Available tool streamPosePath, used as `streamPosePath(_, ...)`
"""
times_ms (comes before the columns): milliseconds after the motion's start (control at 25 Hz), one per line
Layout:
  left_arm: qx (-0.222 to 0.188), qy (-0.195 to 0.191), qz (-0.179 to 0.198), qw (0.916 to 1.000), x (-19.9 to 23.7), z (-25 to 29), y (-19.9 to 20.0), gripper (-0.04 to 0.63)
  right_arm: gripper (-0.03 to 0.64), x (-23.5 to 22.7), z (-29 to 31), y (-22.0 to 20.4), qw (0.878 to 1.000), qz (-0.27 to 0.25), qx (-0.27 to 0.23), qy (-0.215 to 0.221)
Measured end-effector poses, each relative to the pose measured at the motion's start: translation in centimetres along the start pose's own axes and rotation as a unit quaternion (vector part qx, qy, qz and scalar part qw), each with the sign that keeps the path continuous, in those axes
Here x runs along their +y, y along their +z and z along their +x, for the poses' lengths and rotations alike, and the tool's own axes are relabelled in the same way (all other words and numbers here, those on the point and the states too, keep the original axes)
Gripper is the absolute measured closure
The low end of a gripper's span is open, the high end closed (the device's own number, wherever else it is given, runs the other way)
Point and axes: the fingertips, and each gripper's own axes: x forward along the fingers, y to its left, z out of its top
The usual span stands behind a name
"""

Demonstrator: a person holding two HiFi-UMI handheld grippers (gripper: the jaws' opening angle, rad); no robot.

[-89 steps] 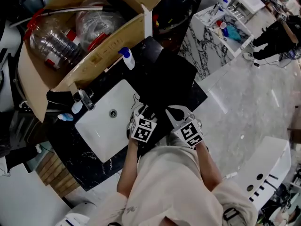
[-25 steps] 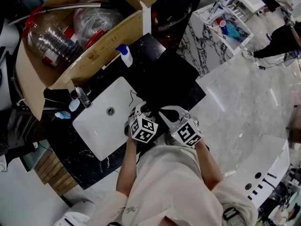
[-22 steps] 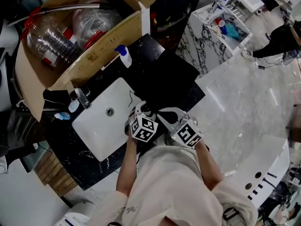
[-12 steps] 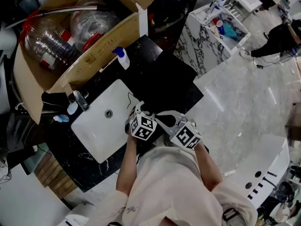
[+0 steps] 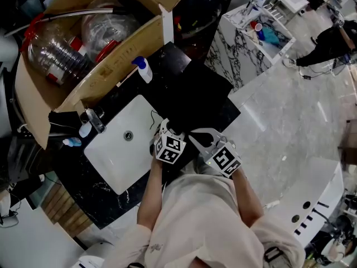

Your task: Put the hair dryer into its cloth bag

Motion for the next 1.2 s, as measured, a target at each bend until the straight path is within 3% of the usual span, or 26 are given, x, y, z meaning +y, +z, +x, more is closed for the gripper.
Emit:
streamPosePath(280, -0.001, 0.003, -0.023, 0.9997, -0.1, -1.5, -0.9, 0.348, 0.612, -0.9, -0.6, -0.5, 1.000, 0.009, -0.001, -0.024)
streamPosePath(680, -0.014, 0.049, -0.047, 0.9976, 0.5, -5.8, -1.8, 0.344, 0.612, -2.0, -1.7, -1.4, 0.998, 0.031, -0.009, -0.060)
streamPosePath(920, -0.055, 0.097, -0.057, 0.9921, 1.3, -8.7, -1.1, 0.376, 0.612, -2.1, -1.9, -0.9, 0.996, 0.036, -0.022, -0.083)
streamPosePath(1200, -0.135, 0.138, -0.082, 0.9777, 2.5, -12.8, 2.4, 0.449, 0.612, -2.5, -3.1, 1.8, 0.993, 0.029, -0.070, -0.091)
